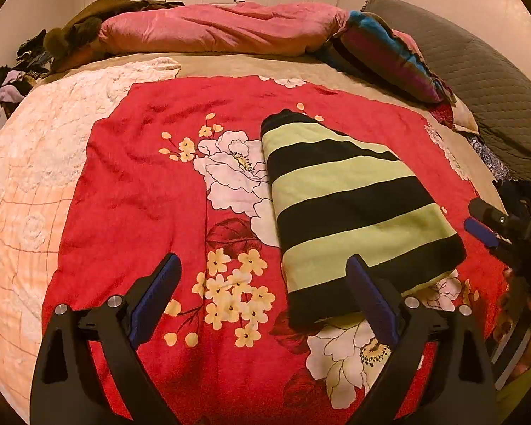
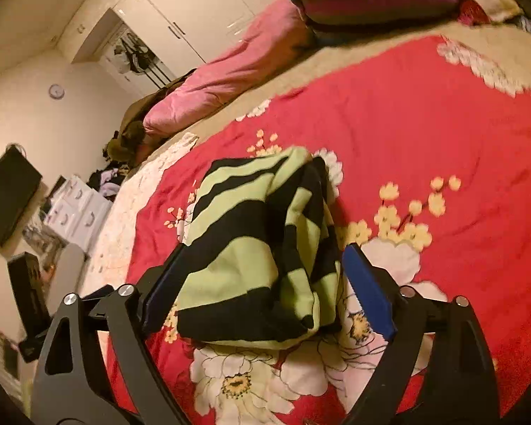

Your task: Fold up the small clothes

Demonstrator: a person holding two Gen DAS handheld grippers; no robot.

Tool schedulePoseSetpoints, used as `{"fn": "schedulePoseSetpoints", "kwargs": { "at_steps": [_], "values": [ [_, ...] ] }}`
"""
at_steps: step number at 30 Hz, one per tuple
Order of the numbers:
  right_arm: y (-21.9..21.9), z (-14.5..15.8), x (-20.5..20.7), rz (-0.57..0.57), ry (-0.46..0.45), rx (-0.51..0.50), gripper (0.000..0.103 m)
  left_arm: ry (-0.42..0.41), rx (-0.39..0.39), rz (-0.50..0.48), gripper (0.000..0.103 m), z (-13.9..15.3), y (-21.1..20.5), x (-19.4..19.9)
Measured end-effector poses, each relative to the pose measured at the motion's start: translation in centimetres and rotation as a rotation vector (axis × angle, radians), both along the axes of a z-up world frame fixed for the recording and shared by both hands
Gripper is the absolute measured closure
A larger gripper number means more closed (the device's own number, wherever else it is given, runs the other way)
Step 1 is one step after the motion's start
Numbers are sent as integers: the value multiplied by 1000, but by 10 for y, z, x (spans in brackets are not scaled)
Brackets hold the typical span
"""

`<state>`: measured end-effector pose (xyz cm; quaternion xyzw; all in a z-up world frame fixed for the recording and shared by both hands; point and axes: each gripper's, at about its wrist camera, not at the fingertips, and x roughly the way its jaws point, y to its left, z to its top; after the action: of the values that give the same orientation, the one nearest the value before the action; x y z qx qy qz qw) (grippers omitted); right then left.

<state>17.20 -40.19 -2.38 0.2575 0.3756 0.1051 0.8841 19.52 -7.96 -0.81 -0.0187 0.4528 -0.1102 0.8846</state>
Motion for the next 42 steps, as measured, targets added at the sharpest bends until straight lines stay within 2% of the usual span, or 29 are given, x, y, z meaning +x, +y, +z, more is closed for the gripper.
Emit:
{"fn": "schedulePoseSetpoints", "kwargs": {
  "at_steps": [1, 3, 4, 13, 19, 23, 27, 30, 34, 37, 39, 42],
  "values": [
    [1, 3, 0, 4, -9, -17, 20, -3, 3, 1, 6, 0, 0, 0],
    [4, 8, 2, 16, -21, -55, 11, -1, 4, -2, 5, 0, -1, 0],
    [5, 9, 3, 19, -25, -66, 10, 2, 3, -2, 5, -1, -1, 1],
    [4, 6, 28, 52, -7, -140, 10, 37, 31, -4, 5, -17, -7, 7],
    [-6, 6, 50, 38, 4, -126, 10, 54, 21, -1, 5, -25, -11, 12],
    [-10, -6, 87, 37, 86, -110, 10, 85, -6, 2, 5, -39, -21, 24],
    [2, -23, 118, 110, 155, -65, 10, 106, -1, 0, 5, -50, -35, 38],
    [13, -52, 135, 138, 266, -164, 10, 134, 15, -18, 5, -63, -47, 47],
    [21, -74, 136, 165, 252, -270, 10, 165, 11, -32, 4, -80, -52, 53],
    [17, -76, 134, 163, 253, -239, 10, 194, -38, -21, 4, -87, -47, 57],
    [15, -65, 129, 170, 224, -215, 10, 172, -54, -20, 4, -80, -44, 56],
    [6, -49, 126, 202, 160, -113, 10, 158, -81, -26, 5, -74, -43, 59]
  ]
}}
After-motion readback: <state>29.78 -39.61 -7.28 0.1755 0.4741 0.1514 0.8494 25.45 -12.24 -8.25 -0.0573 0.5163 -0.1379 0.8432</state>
